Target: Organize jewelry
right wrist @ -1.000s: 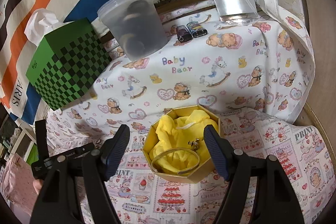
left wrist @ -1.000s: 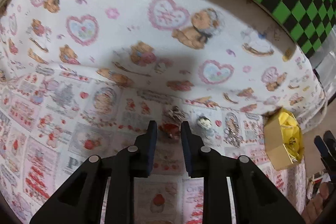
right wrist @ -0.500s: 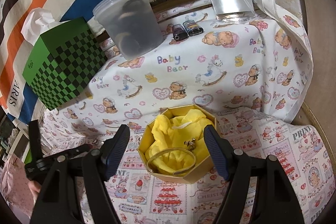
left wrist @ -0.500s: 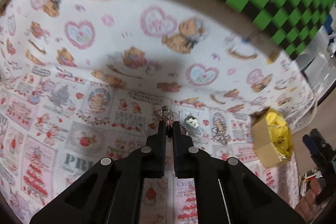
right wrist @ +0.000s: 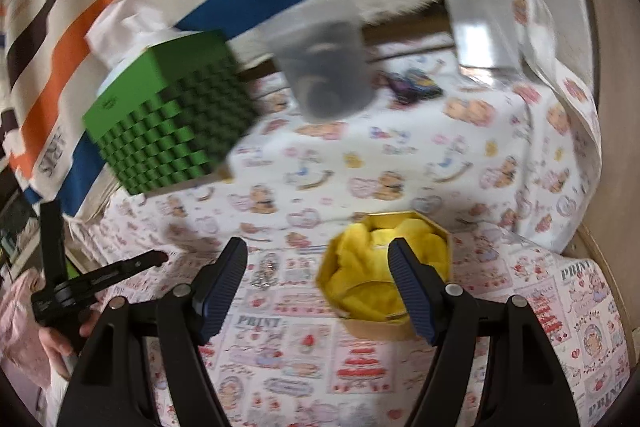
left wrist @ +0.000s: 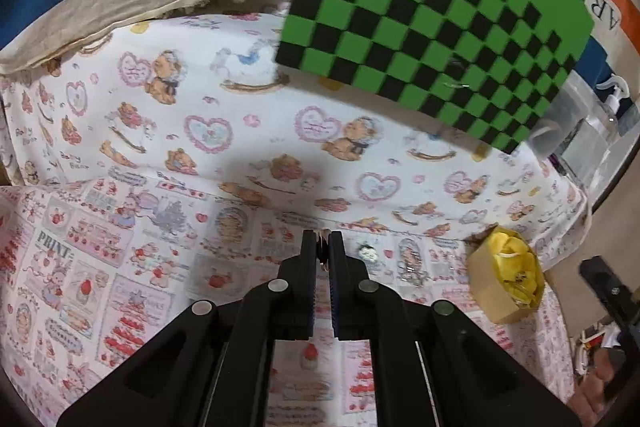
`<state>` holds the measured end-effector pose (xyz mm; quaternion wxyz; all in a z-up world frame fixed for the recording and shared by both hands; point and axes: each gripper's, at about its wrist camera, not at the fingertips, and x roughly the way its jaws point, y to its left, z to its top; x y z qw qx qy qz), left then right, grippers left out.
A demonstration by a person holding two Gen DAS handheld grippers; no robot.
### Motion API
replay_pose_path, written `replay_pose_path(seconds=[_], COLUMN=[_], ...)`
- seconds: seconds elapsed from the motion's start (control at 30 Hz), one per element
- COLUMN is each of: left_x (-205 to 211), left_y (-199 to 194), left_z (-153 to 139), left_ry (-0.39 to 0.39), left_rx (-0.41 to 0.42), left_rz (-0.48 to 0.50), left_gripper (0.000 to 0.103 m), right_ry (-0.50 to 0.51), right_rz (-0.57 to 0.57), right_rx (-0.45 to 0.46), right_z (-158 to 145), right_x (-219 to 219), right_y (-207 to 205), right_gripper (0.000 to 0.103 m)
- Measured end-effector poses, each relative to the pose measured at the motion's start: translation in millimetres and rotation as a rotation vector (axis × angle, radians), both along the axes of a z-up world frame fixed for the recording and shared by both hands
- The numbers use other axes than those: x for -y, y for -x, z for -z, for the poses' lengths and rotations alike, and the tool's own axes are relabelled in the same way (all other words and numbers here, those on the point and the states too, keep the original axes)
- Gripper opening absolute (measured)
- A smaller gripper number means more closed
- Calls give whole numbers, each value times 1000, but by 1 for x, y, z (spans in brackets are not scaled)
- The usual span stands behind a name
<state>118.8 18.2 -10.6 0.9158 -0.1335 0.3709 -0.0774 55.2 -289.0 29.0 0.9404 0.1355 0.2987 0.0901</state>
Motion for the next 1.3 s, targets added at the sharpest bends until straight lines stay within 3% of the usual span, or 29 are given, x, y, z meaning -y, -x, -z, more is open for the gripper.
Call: replay_pose_path(seconds=[0.1, 0.23, 0.4, 0.63, 0.8, 1.03, 1.13, 1.3], left_x=[-8, -32, -56, -64, -63, -70, -70, -66], left_y=[-7, -15, -16, -17, -23, -28, -30, -26], left_z=[9, 17, 19, 22, 26, 33, 37, 33], left_ry=[13, 80, 121, 116, 115, 112, 152, 106], left_rx=[-17, -53, -67, -77, -87, -114, -128, -99], left_rz=[-26, -67, -111, -121, -137, -161, -150, -158], left_gripper=[5, 5, 5, 5, 5, 5, 5, 5], right_ry=[46, 77, 114, 176, 298, 337, 380, 379], right_rz=[5, -80, -185, -195, -283, -324, -315, -296], right_rx=[14, -47, -126, -218, -233, -263, -270, -304], right_z=[-8, -3, 17, 49, 66, 82, 87, 97], right_x=[-18, -57, -112, -164, -205, -224, -231, -234], right_y=[-5, -28, -57, -95, -107, -120, -122, -130], right_gripper=[71, 69, 54, 39, 27, 22, 21, 18])
